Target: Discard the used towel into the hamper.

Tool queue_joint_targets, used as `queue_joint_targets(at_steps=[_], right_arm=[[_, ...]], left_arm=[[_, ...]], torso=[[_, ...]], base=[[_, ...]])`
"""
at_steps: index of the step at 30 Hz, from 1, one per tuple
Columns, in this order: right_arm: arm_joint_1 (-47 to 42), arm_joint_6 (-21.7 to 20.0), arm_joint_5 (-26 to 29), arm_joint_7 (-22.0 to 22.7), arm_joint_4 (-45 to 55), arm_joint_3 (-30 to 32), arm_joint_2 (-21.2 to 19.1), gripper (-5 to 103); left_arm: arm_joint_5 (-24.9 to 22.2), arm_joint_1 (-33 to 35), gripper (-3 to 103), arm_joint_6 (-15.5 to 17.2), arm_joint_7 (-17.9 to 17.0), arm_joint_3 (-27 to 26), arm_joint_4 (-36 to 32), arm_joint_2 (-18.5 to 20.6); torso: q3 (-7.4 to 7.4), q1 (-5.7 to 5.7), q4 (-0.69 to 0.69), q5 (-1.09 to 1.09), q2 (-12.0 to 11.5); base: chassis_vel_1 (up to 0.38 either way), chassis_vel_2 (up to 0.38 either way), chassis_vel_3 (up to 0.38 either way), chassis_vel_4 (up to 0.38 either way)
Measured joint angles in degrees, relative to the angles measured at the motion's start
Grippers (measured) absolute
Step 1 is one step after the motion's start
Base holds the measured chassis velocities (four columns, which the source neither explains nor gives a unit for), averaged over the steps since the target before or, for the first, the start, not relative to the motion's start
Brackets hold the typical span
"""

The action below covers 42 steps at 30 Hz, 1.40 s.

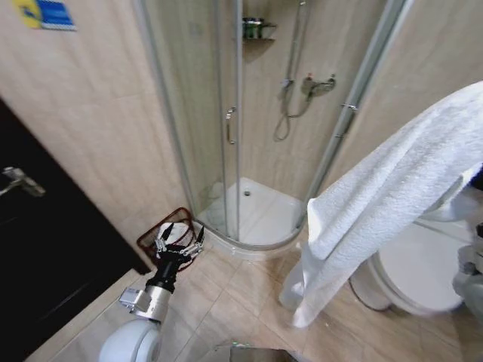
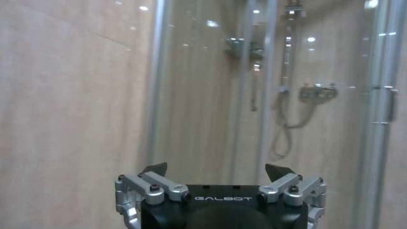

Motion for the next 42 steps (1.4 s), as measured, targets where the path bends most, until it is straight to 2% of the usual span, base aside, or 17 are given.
queue_joint_targets(at_steps=[10,22,42], right_arm=[[0.35,0.05,-0.05,-0.15,-0.2,-0.25,-0.06,5],[0.25,0.25,-0.07,-0.33,-0.14,-0.15,0.08,5],[0.48,0.14,-0.8,-0.88,-0.49,-0.92,-0.35,5]], left_arm=[[0.0,0.0,100,0.0,0.0,0.0,0.0,0.0],[0.0,0.0,100,0.0,0.0,0.0,0.0,0.0],[0.0,0.0,100,0.0,0.0,0.0,0.0,0.0]], torso=[[0.38,0.35,-0.01,0.02,0.76],[1.5,1.28,0.01,0.01,2.81],[1.64,1.36,-0.01,0.0,3.0]], base=[[0.123,0.112,0.127,0.127],[0.123,0.122,0.122,0.123],[0.052,0.047,0.0,0.001]])
